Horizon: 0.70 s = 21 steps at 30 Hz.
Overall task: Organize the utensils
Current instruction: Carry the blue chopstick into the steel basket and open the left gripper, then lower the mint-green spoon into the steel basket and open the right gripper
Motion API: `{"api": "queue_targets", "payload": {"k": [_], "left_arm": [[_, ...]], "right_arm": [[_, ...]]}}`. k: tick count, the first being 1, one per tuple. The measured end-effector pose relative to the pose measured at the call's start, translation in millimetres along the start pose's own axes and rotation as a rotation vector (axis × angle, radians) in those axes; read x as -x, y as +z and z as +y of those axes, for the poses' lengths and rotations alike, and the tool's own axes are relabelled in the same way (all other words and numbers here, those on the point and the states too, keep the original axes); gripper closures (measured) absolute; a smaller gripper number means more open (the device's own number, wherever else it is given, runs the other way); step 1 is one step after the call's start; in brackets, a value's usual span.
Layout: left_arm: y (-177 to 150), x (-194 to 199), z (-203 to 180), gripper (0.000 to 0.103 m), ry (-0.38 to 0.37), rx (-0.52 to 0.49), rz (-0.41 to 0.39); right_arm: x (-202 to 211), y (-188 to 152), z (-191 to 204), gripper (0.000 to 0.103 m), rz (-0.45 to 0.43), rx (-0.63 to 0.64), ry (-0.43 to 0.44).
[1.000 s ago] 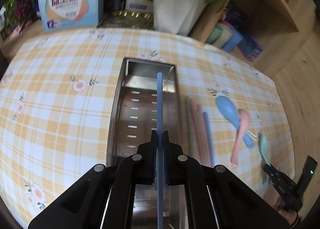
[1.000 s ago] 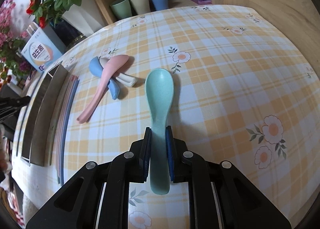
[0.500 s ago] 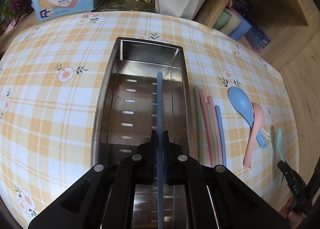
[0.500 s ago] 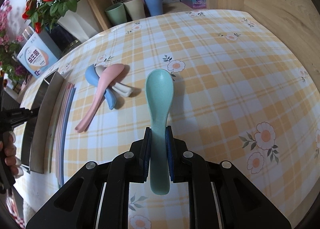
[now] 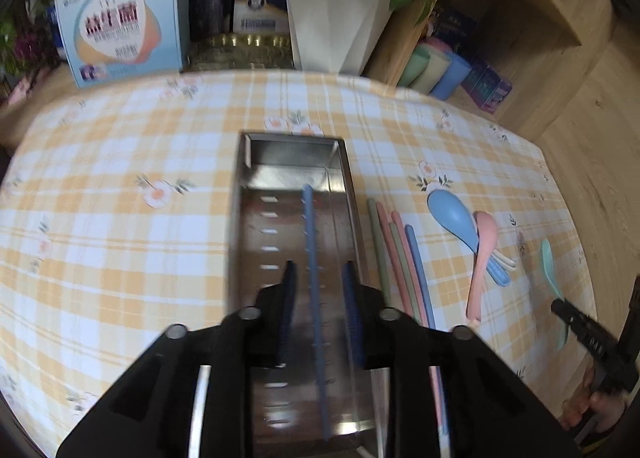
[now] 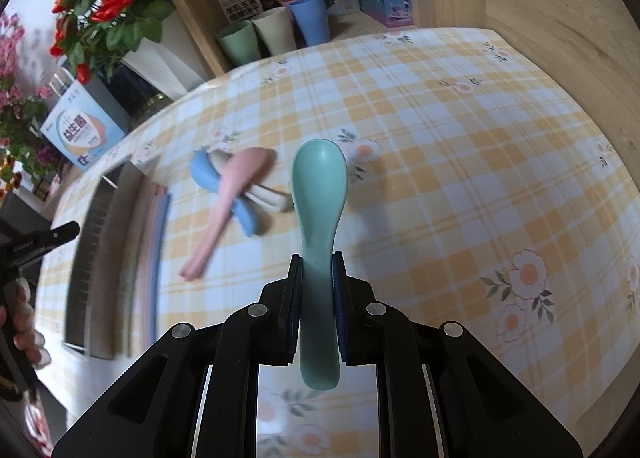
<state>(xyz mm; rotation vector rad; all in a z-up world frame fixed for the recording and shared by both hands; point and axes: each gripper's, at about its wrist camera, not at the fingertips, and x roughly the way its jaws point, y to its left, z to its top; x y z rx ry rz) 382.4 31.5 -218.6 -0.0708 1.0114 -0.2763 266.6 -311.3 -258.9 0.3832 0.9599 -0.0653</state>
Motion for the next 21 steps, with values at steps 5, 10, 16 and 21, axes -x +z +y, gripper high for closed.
{"api": "queue_targets", "payload": {"k": [5,10,16,21], "left_arm": [[-6.0,35.6,12.4,0.05,0.055,-0.068,-0.089],[-14.7,54.9,41.7,0.039,0.155,-0.052,-0.141],[-24.0,66.5,75.0,0.006,0.211,-0.044,-0.173],[-31.2,79.5,103.6,0.006,0.229,0.007,-0.231]], "right_arm": [[5.0,10.9,39.7,0.089,-0.012,0.067,0.023],[-2.3,15.6,90.5,0.089,0.0,0.141,0.045],[-17.3,23.4,136.3,0.089,0.029,0.163,0.052],[-27.0,25.4,173.8,0.089,0.043,0.218,0.043]]}}
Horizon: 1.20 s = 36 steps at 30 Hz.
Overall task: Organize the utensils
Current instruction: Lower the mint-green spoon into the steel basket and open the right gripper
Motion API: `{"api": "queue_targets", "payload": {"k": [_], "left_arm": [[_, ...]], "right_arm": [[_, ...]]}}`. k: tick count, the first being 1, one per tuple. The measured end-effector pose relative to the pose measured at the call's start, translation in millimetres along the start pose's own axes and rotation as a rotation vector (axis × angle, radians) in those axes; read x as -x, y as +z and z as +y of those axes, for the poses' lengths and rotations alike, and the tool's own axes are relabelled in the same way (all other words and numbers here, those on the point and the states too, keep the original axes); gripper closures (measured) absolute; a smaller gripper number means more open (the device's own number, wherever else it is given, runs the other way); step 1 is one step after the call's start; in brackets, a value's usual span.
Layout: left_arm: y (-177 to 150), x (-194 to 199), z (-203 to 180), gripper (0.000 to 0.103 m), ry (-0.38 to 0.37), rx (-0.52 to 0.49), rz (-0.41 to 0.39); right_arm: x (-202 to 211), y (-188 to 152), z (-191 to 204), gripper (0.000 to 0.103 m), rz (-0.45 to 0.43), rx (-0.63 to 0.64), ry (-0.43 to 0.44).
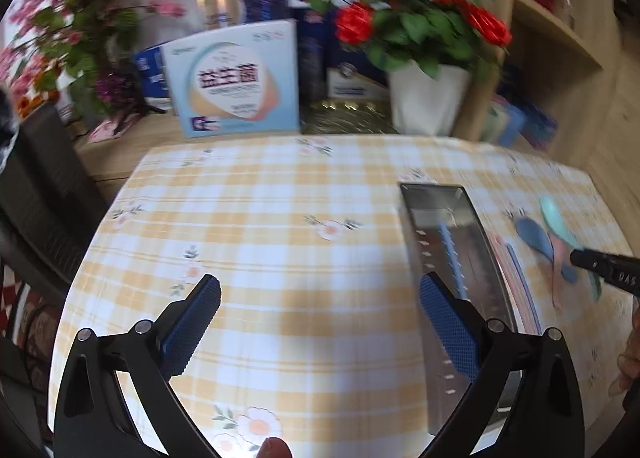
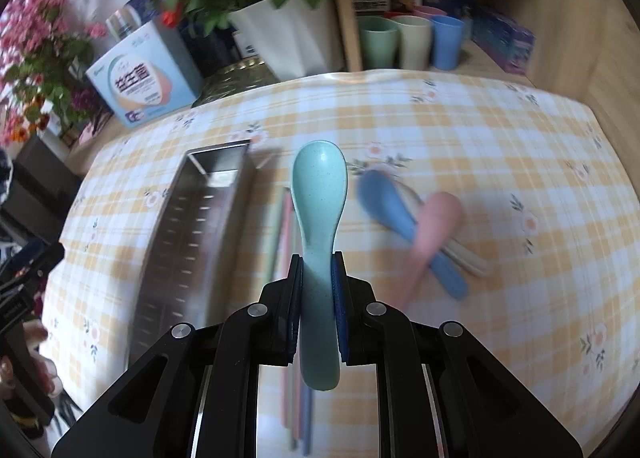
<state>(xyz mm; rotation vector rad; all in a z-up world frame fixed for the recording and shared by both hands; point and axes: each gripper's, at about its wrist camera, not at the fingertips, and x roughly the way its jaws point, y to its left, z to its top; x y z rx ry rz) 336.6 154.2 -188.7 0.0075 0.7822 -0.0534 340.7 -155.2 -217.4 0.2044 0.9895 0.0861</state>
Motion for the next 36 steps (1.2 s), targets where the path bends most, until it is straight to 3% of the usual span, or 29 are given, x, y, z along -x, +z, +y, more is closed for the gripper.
{"api": "queue_targets", "payload": {"k": [3,12,23,27,36], "left_arm": [[-3.4,3.2,14.3,0.006,-0.041,0.036,-0.018],[-6.9,5.3,33.9,0.006,-0.035,0.088,-0.046],[-10.3,7.5,54.0,0.006,0.027,0.106,-0.044],[-19.8,4.7,51.5,0.006,0.011,0.115,-0.029],[-23.9,8.1,51.9,0.006,-0.003,0.106,-0.019]], "right_arm": [[-7.5,6.3,24.9,0.089,0.01,0.023,0.007],[-40.2,25.4,89.5,0.089,0.056,0.106,0.006],[-71.6,36.9,118.8,0.089,0.102,0.151,-0.044],[-79.3,33.0,132.8,0.089,0.136,0.224,-0.054],[-102.5,37.9,139.7,0.088,0.162,0.225,-0.092]]}}
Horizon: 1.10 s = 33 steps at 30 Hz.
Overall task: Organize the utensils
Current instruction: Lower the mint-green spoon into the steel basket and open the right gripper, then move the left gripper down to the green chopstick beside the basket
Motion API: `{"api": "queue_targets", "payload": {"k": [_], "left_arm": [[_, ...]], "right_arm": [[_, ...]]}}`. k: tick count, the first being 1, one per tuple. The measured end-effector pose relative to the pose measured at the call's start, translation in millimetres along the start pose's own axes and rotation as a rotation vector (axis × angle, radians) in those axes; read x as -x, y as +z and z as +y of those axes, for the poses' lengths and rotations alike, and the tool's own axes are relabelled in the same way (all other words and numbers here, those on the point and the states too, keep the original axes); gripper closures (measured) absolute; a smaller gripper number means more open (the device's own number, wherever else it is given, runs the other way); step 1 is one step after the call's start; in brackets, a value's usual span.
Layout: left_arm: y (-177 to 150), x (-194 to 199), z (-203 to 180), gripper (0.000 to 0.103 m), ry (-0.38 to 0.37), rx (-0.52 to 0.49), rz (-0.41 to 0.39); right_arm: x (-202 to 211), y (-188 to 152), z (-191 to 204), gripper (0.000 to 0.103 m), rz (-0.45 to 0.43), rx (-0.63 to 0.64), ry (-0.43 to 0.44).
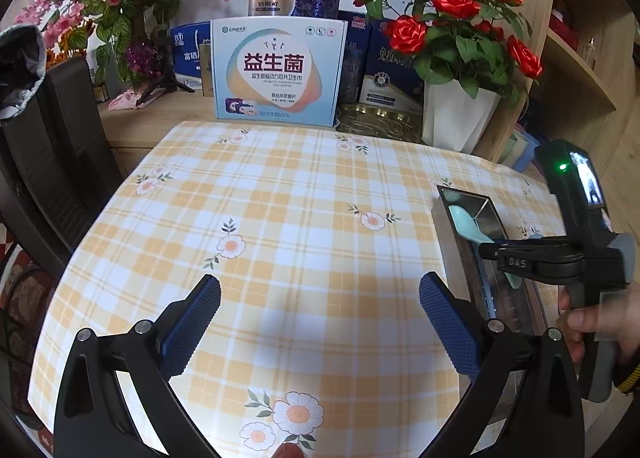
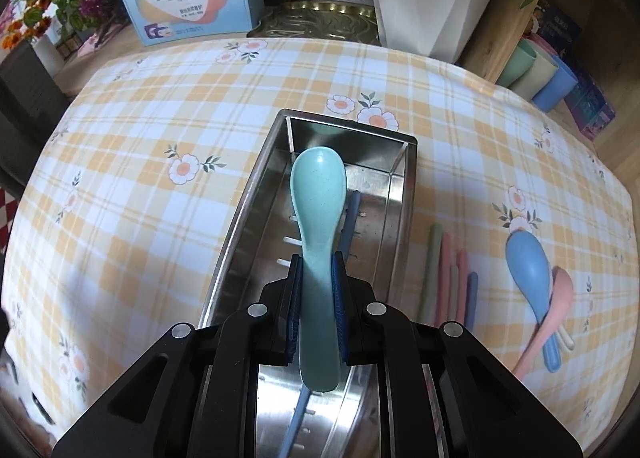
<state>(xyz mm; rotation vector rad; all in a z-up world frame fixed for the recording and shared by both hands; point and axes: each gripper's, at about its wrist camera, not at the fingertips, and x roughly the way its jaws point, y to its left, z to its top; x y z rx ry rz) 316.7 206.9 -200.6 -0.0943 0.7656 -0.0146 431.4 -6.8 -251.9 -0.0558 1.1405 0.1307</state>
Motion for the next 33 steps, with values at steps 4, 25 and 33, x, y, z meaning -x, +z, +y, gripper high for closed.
{"api": "queue_targets", "payload": {"k": [4,25,33], "left_arm": [[-1.6,3.6,4.3,0.006,-0.004,0.027,-0.01],[8.0,46.7,-56.7,0.006,0.002,0.019,-0.051],[7.7,60.0,-110.6,0.019,-0.033,-0.006,-0.039]], "right_arm": [[-2.2,-1.9,0.5,0.087,-0.003,-0.026,0.035],[110.6,-57.4,-80.6,0.015,-0.336,0.015,0.073],[139.8,-91.0,-135.9,0.015,-0.439,0.043,0.094]]}}
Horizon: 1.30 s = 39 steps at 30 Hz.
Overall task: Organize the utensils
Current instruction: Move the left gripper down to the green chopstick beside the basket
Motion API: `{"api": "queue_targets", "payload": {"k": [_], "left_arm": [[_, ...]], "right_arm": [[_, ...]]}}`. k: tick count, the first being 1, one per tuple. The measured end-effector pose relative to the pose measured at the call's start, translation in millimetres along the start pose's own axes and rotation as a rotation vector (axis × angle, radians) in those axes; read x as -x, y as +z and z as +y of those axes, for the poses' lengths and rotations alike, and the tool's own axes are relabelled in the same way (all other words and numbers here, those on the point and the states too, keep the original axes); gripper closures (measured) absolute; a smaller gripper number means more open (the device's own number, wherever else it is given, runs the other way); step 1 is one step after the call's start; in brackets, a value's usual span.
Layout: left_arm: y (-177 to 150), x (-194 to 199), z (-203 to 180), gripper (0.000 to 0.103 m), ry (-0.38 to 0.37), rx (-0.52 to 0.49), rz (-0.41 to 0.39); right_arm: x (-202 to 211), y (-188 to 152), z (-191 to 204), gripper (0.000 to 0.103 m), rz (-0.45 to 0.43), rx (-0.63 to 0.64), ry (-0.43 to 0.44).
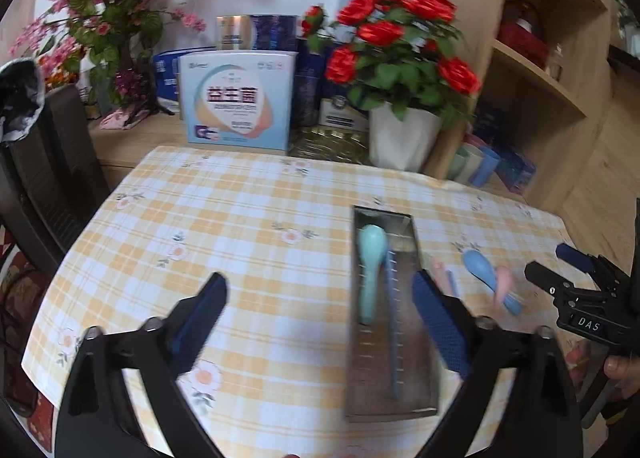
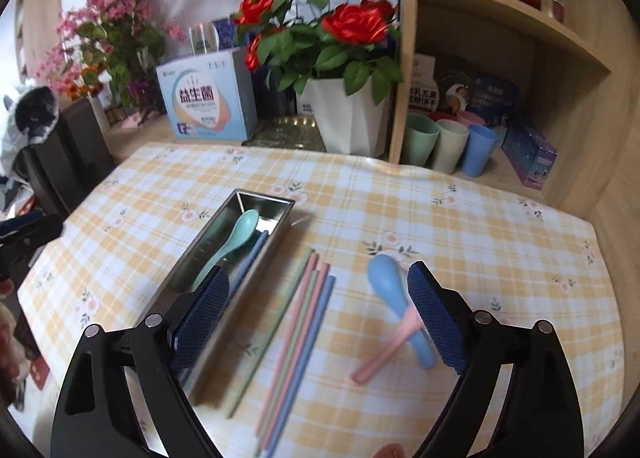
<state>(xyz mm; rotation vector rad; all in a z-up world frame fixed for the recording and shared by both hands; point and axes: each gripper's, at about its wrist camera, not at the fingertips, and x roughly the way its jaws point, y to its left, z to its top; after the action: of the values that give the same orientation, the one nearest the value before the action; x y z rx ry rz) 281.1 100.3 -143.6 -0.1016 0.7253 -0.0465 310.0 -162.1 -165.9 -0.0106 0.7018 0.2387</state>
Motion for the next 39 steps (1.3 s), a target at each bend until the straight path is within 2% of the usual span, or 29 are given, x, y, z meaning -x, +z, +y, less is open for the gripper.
{"api": "queue_targets", "payload": {"k": [3,5,7,8,10,13,17,19,25,27,34,39], "left_arm": [[-4.9,-4.0,-29.4,0.027,-0.021,-0.055,0.018],[-10.2,-10.3,-49.7,0.039,-0.054,-0.094,0.036],[-15.5,-17.9,-63.8,0.056,-0.089,-0.116,0.058],[-19.6,-23.9,-74.5,0.06,-0.117,-0.132,0.083],[-26.3,-33.1,-88.6,0.077,-0.139,-0.162,0.121],[-34.7,-46.3,-111.5,0.088,-0.154,-0.205,0.164],[-37.9,-67.7,-133.6,0.092,-0.176,-0.236,0.227],[-36.5,-81.8,-142.5,0.095,-0.177,-0.238,0.263],[-44.2,-123.6,-157.9,0.095,-0.095,-0.25,0.379],[-50.9,-134.6,-165.9,0.095,-0.08,-0.286,0.404],[-59.2,-157.7,-172.3,0.095,-0.046,-0.317,0.455],[-52.3,-166.8,-172.9,0.095,-0.001,-0.335,0.45]], "right_arm": [[9.5,-11.5,-19.9,0.015,-0.048,-0.028,0.025],[10.2,-20.4,-31.2,0.015,-0.06,-0.049,0.029],[7.9,-34.3,-46.1,0.015,-0.068,-0.083,0.038],[5.7,-40.4,-51.4,0.015,-0.063,-0.098,0.044],[0.2,-53.0,-62.2,0.015,-0.044,-0.114,0.043],[-11.1,-70.2,-80.2,0.015,0.002,-0.14,0.059],[-23.9,-87.0,-104.7,0.016,0.038,-0.207,0.05],[-30.0,-93.8,-114.2,0.016,0.041,-0.23,0.016],[-38.2,-100.1,-123.2,0.016,0.036,-0.225,0.02],[-39.3,-101.5,-124.9,0.016,0.027,-0.229,0.025],[-43.4,-106.6,-133.8,0.02,0.024,-0.267,0.047],[-46.5,-107.3,-140.6,0.021,0.027,-0.3,0.059]]}}
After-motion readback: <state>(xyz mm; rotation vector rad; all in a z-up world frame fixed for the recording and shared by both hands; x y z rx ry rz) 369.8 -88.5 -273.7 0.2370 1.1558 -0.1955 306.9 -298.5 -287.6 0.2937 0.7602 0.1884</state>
